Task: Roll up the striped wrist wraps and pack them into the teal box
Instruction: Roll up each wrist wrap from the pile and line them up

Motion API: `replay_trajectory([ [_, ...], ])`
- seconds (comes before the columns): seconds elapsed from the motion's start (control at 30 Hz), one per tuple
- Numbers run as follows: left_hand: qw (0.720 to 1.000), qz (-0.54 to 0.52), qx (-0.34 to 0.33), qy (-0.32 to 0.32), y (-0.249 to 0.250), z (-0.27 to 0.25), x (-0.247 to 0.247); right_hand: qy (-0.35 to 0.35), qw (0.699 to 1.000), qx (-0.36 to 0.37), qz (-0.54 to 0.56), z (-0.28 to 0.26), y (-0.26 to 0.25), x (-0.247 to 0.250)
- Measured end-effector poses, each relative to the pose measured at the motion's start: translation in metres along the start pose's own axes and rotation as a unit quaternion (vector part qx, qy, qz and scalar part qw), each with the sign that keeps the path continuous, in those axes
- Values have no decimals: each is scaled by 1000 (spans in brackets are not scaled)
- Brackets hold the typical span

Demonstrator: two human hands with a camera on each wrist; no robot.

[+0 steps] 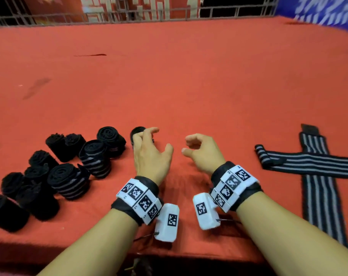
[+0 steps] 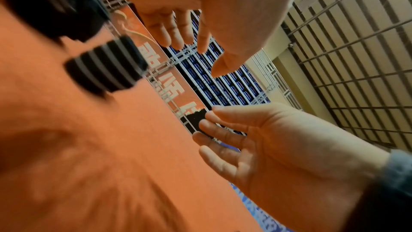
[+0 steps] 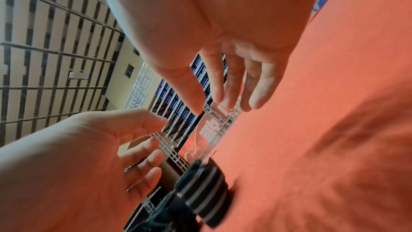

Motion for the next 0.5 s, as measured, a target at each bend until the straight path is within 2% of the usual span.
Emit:
replay_trajectory([
  [0.1, 993, -11, -10, -115, 27, -22, -57, 49, 999, -14, -13, -23, 26, 54],
  [0.17, 980, -17, 7, -199, 39, -40, -100, 83, 995, -33, -34, -38, 49, 91],
  [0.23, 967, -23, 26, -253, 47, -57, -141, 120, 990, -60, -51, -53, 76, 126],
  [0.37, 948, -34, 75, -309, 47, -82, -208, 154, 976, -142, -53, -76, 133, 176],
  [0.5, 936, -32, 80, -341, 42, -86, -262, 113, 973, -194, -48, -82, 178, 193],
])
Point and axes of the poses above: each hand's wrist, its own z-axis towards the middle knuckle, its own x-axis out of the back of the hand, y = z × x, the point moved 7 cm from there along z, towards the middle knuckle, and after that the axes turned 12 degrees about -z, right-handed, at the moved point
